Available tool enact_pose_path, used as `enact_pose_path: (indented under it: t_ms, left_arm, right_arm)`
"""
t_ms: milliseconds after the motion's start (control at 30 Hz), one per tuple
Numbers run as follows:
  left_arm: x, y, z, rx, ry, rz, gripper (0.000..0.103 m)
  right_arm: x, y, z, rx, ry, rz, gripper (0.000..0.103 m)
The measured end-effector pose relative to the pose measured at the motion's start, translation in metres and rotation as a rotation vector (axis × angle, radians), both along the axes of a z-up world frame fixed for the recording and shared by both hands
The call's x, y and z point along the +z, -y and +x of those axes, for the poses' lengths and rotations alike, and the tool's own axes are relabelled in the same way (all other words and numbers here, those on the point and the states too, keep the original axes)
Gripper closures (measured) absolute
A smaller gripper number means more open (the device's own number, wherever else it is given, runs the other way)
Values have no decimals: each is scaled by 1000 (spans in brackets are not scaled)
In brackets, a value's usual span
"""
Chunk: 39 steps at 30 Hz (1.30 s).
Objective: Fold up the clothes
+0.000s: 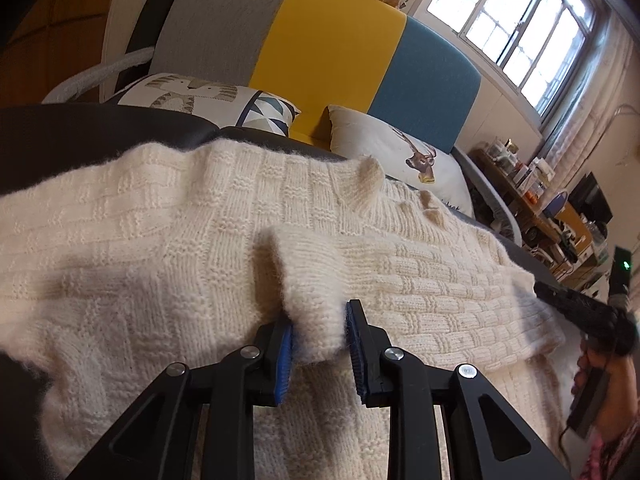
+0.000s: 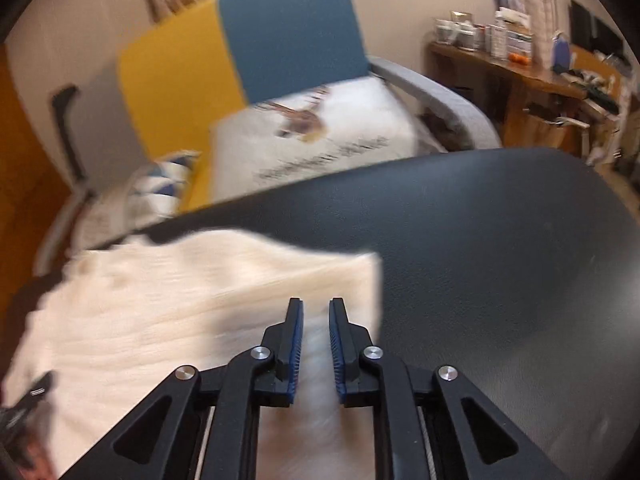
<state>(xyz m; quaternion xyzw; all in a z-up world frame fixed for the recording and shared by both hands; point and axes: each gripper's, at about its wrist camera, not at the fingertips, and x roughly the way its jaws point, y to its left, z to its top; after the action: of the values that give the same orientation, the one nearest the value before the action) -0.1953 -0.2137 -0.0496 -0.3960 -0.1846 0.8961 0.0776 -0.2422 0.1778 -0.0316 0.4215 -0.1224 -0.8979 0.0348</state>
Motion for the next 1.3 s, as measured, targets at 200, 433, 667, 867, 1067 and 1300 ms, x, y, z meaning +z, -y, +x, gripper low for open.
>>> enact_pose_path:
  t_ms: [200, 433, 667, 867, 1067, 1300]
  left_arm:
    - [23, 4, 10, 66, 3, -187, 66]
    - [26, 66, 43, 255, 60, -254, 46]
    - [24, 138, 83, 402, 88, -127, 46]
    - [20, 216, 112, 604, 116, 8, 44]
    - [5, 302, 148, 892, 187, 131, 43]
    - [-11, 365, 176, 1055, 153, 341, 41]
  right_arm:
    - [-16, 36, 32, 95, 53, 120, 87]
    - [-13, 43, 28, 30, 91, 129, 86]
    - [11, 134, 42, 256, 18, 11, 83]
    - [-3, 198, 49, 375, 15, 63, 83]
    - [-16, 198, 47, 367, -20, 67, 83]
    - [-16, 197, 49, 364, -27, 55, 83]
